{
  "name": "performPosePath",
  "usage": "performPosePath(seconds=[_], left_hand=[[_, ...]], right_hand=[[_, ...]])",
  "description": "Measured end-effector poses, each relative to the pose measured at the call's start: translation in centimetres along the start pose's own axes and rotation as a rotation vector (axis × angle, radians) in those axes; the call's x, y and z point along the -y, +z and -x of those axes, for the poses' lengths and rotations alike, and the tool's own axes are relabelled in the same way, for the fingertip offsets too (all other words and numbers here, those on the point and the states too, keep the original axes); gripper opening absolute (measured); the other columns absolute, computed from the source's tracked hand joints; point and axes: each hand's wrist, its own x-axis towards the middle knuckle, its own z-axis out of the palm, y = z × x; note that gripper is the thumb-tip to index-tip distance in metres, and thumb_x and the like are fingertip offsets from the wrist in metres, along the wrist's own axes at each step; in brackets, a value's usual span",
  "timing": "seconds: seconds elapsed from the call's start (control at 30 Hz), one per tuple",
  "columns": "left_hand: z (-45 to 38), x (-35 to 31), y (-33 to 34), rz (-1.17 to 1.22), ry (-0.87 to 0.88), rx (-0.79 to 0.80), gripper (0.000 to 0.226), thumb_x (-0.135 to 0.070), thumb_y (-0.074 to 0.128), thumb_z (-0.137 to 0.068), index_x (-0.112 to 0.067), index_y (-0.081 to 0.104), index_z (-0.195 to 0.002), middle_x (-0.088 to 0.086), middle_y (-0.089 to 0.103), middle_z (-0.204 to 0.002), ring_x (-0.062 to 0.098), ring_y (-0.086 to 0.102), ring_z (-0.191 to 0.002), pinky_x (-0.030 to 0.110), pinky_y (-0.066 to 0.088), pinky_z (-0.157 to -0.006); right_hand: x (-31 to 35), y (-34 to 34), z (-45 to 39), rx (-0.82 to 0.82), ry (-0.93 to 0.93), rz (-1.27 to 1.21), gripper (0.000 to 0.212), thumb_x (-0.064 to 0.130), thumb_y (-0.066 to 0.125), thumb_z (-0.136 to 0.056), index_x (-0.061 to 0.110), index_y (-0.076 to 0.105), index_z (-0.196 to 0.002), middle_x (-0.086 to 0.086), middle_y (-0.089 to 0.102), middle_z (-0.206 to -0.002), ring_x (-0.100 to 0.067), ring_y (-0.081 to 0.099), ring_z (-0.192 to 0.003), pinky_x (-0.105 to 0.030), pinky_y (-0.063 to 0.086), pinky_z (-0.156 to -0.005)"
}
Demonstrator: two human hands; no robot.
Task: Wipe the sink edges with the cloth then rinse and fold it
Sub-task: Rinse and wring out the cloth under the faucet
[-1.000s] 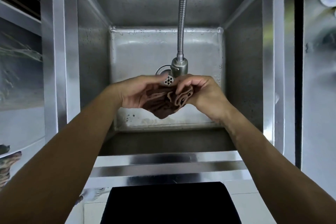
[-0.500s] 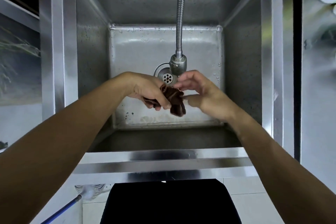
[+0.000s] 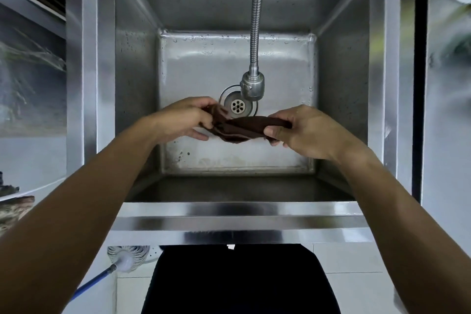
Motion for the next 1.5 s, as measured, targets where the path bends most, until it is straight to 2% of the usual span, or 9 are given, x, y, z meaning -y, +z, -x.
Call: performPosePath(seconds=[0.27,0.33,0.47,0.67,1.0,1.13,1.27,1.43,1.5], left_hand=[[2.5,-1.8,0.8,-0.372,0.139,0.170,0.095,-0.008,0.072,-0.081,-0.042,0.024,-0.156,-0.021,0.029,-0.160,-0.002,0.024,-0.146,0.019,0.030,-0.107],[2.0,-2.9,3.0,-0.464,0.223,0.283,0.092,-0.021,0.081,-0.084,-0.037,0.027,-0.157,-0.020,0.034,-0.159,-0.004,0.030,-0.145,0.012,0.029,-0.110],[0.1,-2.6,7.5,-0.379,0.289,0.148,0.070,-0.053,0.086,-0.075,-0.037,0.056,-0.136,-0.019,0.061,-0.135,0.001,0.056,-0.127,0.030,0.044,-0.113],[-0.9,-1.8,7.8,-0.023,0.394,-0.160,0.024,-0.018,0.078,-0.091,-0.024,0.070,-0.113,0.012,0.077,-0.093,0.027,0.074,-0.078,0.043,0.060,-0.073],[1.3,-2.2,6.9,0.548,0.380,0.063,0.053,0.023,0.053,-0.083,-0.020,0.065,-0.112,0.021,0.063,-0.127,0.035,0.070,-0.099,0.041,0.061,-0.071],[1.7,-2.4,6.6,0.498,0.353,0.126,0.046,0.013,0.053,-0.068,-0.018,0.064,-0.100,0.009,0.064,-0.103,0.020,0.067,-0.084,0.033,0.057,-0.069],[2.2,-3.3,6.1,0.678,0.351,0.186,0.012,-0.015,0.059,-0.079,-0.012,0.060,-0.091,0.007,0.063,-0.098,0.021,0.064,-0.083,0.030,0.056,-0.068],[1.2,-2.7,3.5,0.456,0.215,-0.227,0.025,-0.036,0.062,-0.099,-0.019,0.062,-0.082,-0.001,0.066,-0.084,0.022,0.066,-0.082,0.040,0.058,-0.078],[0.9,-2.0,2.5,0.430,0.145,-0.091,0.033,-0.048,0.064,-0.096,-0.016,0.068,-0.093,0.003,0.070,-0.095,0.026,0.070,-0.096,0.047,0.060,-0.085]], right_hand=[[3.7,0.0,2.4,-0.182,-0.330,0.077,0.022,0.042,0.076,-0.090,0.026,0.070,-0.104,0.016,0.057,-0.097,-0.006,0.059,-0.092,-0.024,0.050,-0.084],[4.4,0.2,2.3,-0.223,-0.374,0.033,0.022,0.044,0.074,-0.091,0.025,0.065,-0.099,0.016,0.054,-0.096,-0.005,0.058,-0.092,-0.016,0.047,-0.080],[5.0,-1.0,2.6,-0.282,-0.351,-0.140,0.030,0.044,0.075,-0.092,0.017,0.063,-0.088,0.002,0.063,-0.076,-0.018,0.061,-0.075,-0.042,0.054,-0.072],[2.4,-3.1,3.5,-0.393,-0.369,-0.408,0.021,0.012,0.081,-0.089,0.017,0.063,-0.099,-0.016,0.069,-0.085,-0.027,0.070,-0.077,-0.044,0.061,-0.076],[-1.6,-0.4,0.2,0.000,-0.048,-0.422,0.055,0.010,0.076,-0.077,0.021,0.050,-0.125,0.011,0.060,-0.109,-0.004,0.058,-0.101,-0.029,0.046,-0.090],[1.2,-0.9,0.1,0.064,-0.118,-0.100,0.103,0.039,0.095,-0.068,0.050,0.026,-0.143,0.016,0.039,-0.140,0.003,0.043,-0.129,-0.017,0.038,-0.104],[3.0,0.5,-1.5,0.074,-0.136,-0.213,0.052,0.023,0.086,-0.082,0.035,0.057,-0.123,0.009,0.074,-0.100,-0.005,0.072,-0.081,-0.032,0.062,-0.081],[3.7,1.1,-2.0,-0.066,-0.383,0.366,0.041,0.004,0.063,-0.089,0.025,0.054,-0.123,0.004,0.059,-0.113,-0.021,0.063,-0.093,-0.043,0.056,-0.082],[4.3,1.2,-1.6,-0.119,-0.542,0.540,0.049,0.003,0.061,-0.091,0.021,0.050,-0.136,0.000,0.053,-0.124,-0.026,0.062,-0.099,-0.043,0.054,-0.080]])
